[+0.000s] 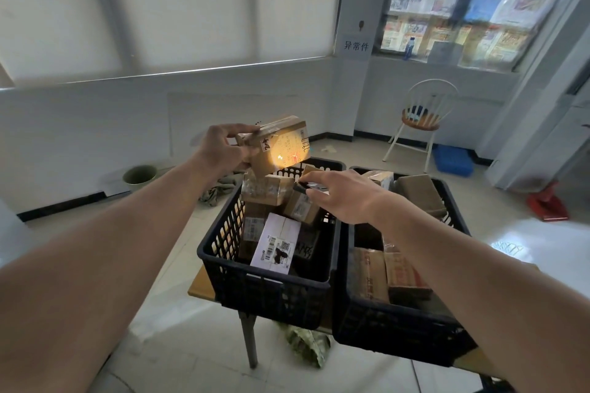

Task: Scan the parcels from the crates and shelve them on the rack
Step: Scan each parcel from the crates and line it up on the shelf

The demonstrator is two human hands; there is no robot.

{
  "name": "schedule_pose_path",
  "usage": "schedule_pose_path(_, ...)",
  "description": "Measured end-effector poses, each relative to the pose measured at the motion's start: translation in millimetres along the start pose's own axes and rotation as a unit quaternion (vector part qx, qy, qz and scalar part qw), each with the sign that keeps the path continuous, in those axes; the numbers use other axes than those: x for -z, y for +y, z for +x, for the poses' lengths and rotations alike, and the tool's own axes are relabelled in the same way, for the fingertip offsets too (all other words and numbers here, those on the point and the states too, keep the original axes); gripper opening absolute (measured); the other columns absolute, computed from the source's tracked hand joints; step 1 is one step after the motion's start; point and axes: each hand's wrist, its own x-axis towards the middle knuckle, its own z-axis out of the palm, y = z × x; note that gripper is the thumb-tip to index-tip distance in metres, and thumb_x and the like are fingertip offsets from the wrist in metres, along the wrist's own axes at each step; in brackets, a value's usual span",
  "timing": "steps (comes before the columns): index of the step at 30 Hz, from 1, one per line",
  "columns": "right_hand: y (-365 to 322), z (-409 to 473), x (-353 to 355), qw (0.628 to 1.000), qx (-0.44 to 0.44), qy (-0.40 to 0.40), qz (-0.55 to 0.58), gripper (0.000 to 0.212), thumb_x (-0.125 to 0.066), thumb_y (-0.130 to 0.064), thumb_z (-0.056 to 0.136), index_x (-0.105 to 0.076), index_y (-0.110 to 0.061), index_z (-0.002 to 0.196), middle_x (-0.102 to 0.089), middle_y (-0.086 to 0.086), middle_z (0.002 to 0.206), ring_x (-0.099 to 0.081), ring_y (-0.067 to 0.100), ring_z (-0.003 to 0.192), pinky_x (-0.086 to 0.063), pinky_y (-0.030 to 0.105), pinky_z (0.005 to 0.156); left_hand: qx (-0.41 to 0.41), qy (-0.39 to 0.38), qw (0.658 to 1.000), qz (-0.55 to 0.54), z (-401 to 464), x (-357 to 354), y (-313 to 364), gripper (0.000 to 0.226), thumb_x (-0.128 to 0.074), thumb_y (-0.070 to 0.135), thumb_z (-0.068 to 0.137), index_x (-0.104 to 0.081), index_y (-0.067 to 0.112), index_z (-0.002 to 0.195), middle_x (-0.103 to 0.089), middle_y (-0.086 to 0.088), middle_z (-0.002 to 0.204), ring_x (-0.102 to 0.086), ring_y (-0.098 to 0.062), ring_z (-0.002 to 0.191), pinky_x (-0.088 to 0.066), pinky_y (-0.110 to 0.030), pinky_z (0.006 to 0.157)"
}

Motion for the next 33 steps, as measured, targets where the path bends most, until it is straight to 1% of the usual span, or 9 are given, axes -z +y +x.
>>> schedule_pose_path(3,-4.5,-0.3,2.5,1.0,0.017,-0.022,0.0,0.044,-0.043,-0.048,0.111,-0.043,-0.045,0.156,-0.063,0.004,0.138,-0.066,0.016,0.103,-0.055,0.042,0.098,-0.004,-0.003,1.0,0.011,3.8,0.0,-3.2,0.047,-0.079,-0.003,0.089,-0.078,0.03,0.123,-0.055,-0.008,0.146,-0.068,-0.033,0.115,-0.067,-0.045,0.083)
schedule_pose_path(6,-9.5,0.9,2.9,0.999,0.024,-0.025,0.004,0.044,-0.044,-0.047,0.112,-0.045,-0.043,0.156,-0.065,0.003,0.133,-0.069,0.013,0.087,-0.059,0.038,0.09,-0.008,0.002,0.999,0.031,6.6,-1.2,-4.4,0.048,-0.081,0.001,0.087,-0.078,0.033,0.122,-0.055,-0.007,0.147,-0.07,-0.031,0.11,-0.067,-0.044,0.081)
schedule_pose_path(9,-12.4,0.5,3.2,0.999,0.022,-0.023,0.005,0.045,-0.044,-0.046,0.112,-0.044,-0.041,0.156,-0.066,0.002,0.13,-0.068,0.012,0.081,-0.06,0.035,0.085,-0.009,0.006,0.999,0.039,7.3,-0.4,-2.9,0.049,-0.082,0.0,0.086,-0.078,0.034,0.122,-0.055,-0.007,0.148,-0.07,-0.027,0.105,-0.067,-0.044,0.08)
schedule_pose_path(16,-16.3,-1.1,4.1,1.0,0.017,-0.024,0.011,0.044,-0.045,-0.046,0.111,-0.046,-0.042,0.155,-0.065,0.001,0.127,-0.068,0.014,0.083,-0.059,0.038,0.088,-0.018,0.007,0.999,0.05,3.3,5.3,-1.1,0.05,-0.08,-0.004,0.087,-0.077,0.029,0.125,-0.054,-0.009,0.149,-0.068,-0.022,0.1,-0.067,-0.045,0.08)
schedule_pose_path(22,-19.8,-2.8,6.6,0.998,0.009,-0.04,0.052,0.041,-0.043,-0.042,0.113,-0.048,-0.039,0.153,-0.062,-0.002,0.097,-0.057,0.011,0.072,-0.046,0.026,0.069,-0.026,0.001,0.999,0.041,-0.1,7.3,1.5,0.05,-0.078,-0.003,0.088,-0.075,0.029,0.126,-0.053,-0.009,0.15,-0.065,-0.019,0.103,-0.067,-0.044,0.082)
schedule_pose_path(25,-18.7,-1.6,5.5,0.994,0.0,-0.053,0.098,0.04,-0.044,-0.042,0.113,-0.049,-0.039,0.153,-0.066,0.004,0.098,-0.054,0.01,0.068,-0.046,0.023,0.063,-0.036,-0.001,0.999,0.04,-2.3,8.6,2.4,0.049,-0.078,-0.002,0.089,-0.074,0.028,0.128,-0.051,-0.01,0.151,-0.064,-0.018,0.103,-0.067,-0.042,0.081)
schedule_pose_path(29,-16.3,3.5,0.4,0.985,-0.02,-0.068,0.155,0.04,-0.046,-0.042,0.112,-0.048,-0.04,0.152,-0.064,0.006,0.09,-0.048,0.005,0.055,-0.045,0.02,0.05,-0.039,-0.001,0.999,0.038,-1.8,11.1,-0.3,0.05,-0.079,-0.002,0.088,-0.075,0.029,0.127,-0.051,-0.01,0.152,-0.066,-0.021,0.107,-0.067,-0.042,0.082)
schedule_pose_path(31,-15.6,4.1,-1.5,0.979,-0.027,-0.08,0.184,0.041,-0.048,-0.043,0.111,-0.047,-0.04,0.152,-0.07,0.016,0.102,-0.05,0.008,0.056,-0.051,0.026,0.053,-0.04,-0.001,0.998,0.04,-1.8,12.3,-1.5,0.05,-0.079,-0.003,0.087,-0.076,0.03,0.125,-0.051,-0.009,0.152,-0.066,-0.023,0.109,-0.067,-0.042,0.083)
schedule_pose_path(33,-16.4,2.6,-2.4,0.975,-0.034,-0.085,0.203,0.041,-0.048,-0.044,0.111,-0.047,-0.041,0.152,-0.068,0.017,0.109,-0.056,0.018,0.07,-0.055,0.031,0.057,-0.039,-0.001,0.998,0.043,-1.5,13.3,-3.2,0.051,-0.079,-0.004,0.087,-0.076,0.031,0.123,-0.051,-0.009,0.152,-0.065,-0.023,0.109,-0.067,-0.042,0.083)
